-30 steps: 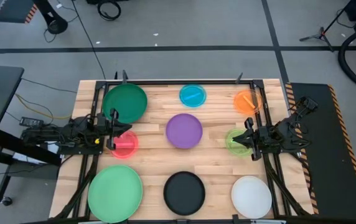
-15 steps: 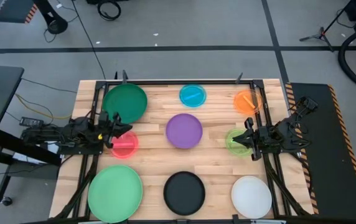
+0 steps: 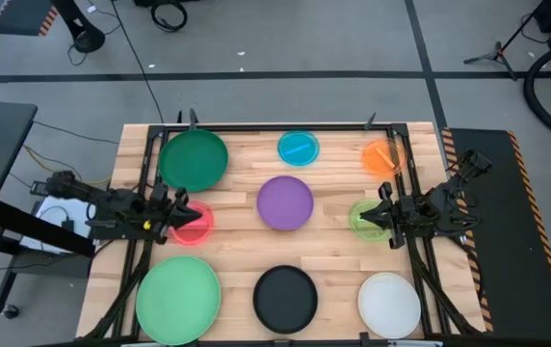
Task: Stack plastic plates
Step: Stack the green plate on top of the dark green plate
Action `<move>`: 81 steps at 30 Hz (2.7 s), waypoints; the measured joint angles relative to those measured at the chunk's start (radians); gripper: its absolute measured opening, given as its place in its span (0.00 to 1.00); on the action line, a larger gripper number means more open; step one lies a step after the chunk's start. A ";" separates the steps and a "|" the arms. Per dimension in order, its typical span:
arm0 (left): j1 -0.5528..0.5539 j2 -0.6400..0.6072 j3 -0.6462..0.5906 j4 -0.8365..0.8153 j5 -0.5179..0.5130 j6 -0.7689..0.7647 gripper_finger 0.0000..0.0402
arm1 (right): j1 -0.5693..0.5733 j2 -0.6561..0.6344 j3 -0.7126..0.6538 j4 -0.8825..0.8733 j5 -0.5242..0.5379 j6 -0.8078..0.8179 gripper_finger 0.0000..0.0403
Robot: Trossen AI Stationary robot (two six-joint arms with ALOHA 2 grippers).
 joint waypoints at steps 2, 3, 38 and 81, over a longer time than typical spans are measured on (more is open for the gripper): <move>-0.051 0.043 0.000 -0.001 -0.052 0.025 0.04 | 0.000 0.000 0.000 0.000 0.000 0.000 0.07; -0.073 0.066 0.000 -0.001 -0.083 0.032 0.04 | 0.000 0.000 0.000 0.000 0.000 0.000 0.07; -0.754 0.889 0.349 -0.254 -0.252 -0.195 0.31 | 0.000 0.000 0.000 0.000 0.000 0.000 0.07; -0.585 0.971 0.388 -0.866 0.187 -0.837 0.55 | 0.000 0.000 0.000 0.020 0.000 0.000 0.07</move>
